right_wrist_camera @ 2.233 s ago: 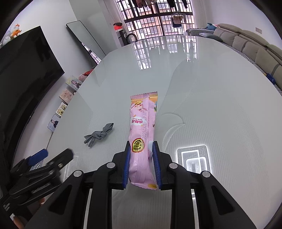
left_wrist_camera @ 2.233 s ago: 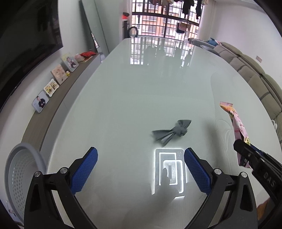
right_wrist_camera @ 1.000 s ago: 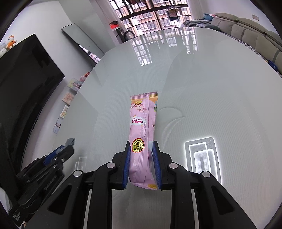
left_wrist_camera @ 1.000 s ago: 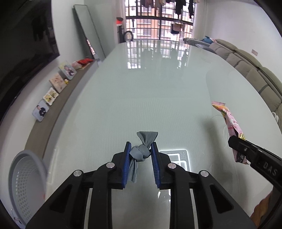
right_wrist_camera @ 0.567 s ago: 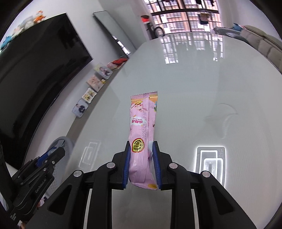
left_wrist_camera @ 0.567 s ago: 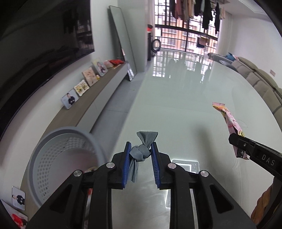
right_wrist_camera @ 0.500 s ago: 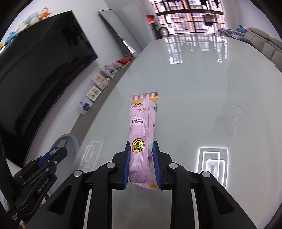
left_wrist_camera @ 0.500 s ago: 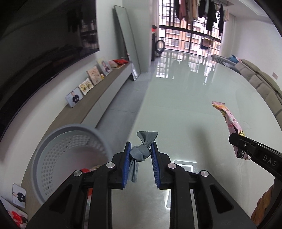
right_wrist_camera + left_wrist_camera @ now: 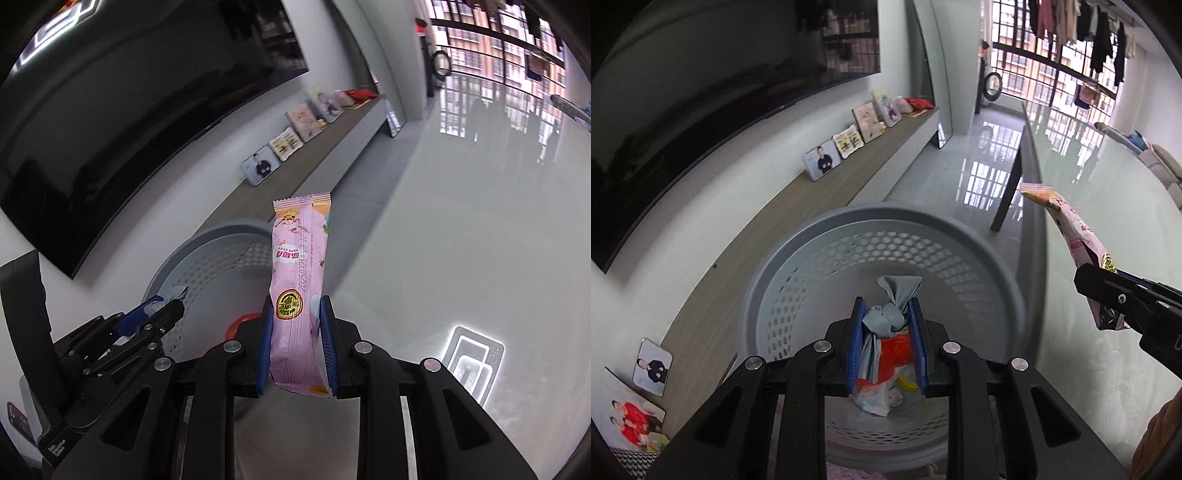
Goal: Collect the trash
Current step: 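Carry the bow and wrapper over the grey basket and open both tools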
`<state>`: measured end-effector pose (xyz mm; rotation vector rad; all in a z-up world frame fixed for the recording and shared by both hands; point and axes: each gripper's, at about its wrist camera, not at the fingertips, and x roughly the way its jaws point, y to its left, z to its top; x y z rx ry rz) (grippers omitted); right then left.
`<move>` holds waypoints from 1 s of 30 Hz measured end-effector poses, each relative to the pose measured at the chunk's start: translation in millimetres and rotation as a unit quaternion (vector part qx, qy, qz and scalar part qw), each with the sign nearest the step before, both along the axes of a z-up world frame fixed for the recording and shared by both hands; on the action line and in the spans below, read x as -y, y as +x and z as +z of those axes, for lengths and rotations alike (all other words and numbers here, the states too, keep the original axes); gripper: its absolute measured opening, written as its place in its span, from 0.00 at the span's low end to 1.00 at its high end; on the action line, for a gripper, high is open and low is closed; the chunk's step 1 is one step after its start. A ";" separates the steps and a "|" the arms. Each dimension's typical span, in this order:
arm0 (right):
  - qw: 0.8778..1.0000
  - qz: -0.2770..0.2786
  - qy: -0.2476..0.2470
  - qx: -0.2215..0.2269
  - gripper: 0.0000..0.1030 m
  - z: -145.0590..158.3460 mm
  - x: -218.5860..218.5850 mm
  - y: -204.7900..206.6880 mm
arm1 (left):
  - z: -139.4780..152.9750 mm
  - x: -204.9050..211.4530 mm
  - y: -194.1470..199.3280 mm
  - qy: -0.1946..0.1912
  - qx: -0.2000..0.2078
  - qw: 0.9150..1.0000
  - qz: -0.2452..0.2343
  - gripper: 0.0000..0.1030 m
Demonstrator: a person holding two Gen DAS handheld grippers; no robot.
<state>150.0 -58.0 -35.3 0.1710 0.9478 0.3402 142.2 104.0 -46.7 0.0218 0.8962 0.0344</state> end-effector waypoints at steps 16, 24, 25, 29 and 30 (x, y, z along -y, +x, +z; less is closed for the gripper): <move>0.998 0.067 -0.015 -0.008 0.29 -25.9 -64.1 24.0 | -20.8 -45.7 9.7 -0.005 -0.013 0.999 0.042 0.37; 0.998 0.061 -0.007 -0.001 0.42 -24.7 -59.8 24.1 | -18.4 -45.0 5.7 0.003 -0.006 0.999 0.052 0.61; 0.998 0.059 -0.005 -0.001 0.42 -24.6 -58.7 23.8 | -18.4 -44.6 5.1 0.003 -0.006 0.999 0.053 0.62; 0.999 0.051 -0.004 0.003 0.43 -23.9 -55.7 23.7 | -17.4 -43.1 3.0 0.008 -0.007 0.998 0.055 0.65; 0.999 0.050 -0.004 0.004 0.44 -24.8 -54.7 22.9 | -17.1 -43.4 3.0 0.008 -0.007 0.998 0.056 0.66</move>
